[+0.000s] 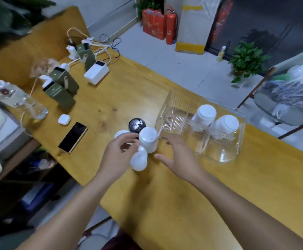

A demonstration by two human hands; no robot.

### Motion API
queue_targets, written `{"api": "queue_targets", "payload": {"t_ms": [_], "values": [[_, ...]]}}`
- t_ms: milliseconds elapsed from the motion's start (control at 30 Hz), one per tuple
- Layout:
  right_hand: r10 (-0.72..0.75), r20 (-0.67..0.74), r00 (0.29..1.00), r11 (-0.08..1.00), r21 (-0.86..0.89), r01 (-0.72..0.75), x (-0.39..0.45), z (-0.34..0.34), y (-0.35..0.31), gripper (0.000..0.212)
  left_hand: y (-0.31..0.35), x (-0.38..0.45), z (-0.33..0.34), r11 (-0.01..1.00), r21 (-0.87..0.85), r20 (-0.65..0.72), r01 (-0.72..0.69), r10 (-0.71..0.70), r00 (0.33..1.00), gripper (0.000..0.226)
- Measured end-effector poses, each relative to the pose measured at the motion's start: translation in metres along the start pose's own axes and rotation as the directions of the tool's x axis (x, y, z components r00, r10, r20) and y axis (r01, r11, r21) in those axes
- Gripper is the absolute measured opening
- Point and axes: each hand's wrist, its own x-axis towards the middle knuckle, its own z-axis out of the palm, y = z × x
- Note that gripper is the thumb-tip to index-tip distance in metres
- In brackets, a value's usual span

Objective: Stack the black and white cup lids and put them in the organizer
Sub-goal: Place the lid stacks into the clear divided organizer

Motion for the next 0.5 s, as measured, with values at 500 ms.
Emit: {"api": "queue_targets", "payload": {"t_ms": [500], "values": [[0.004,0.109,0.994,0.908,-0.416,0.042,0.009,0.1,-0.057,0.081,-0.12,-0.019,-0.033,0.922,0.273,0.152,0.275,-0.323,0.934,0.052]]}}
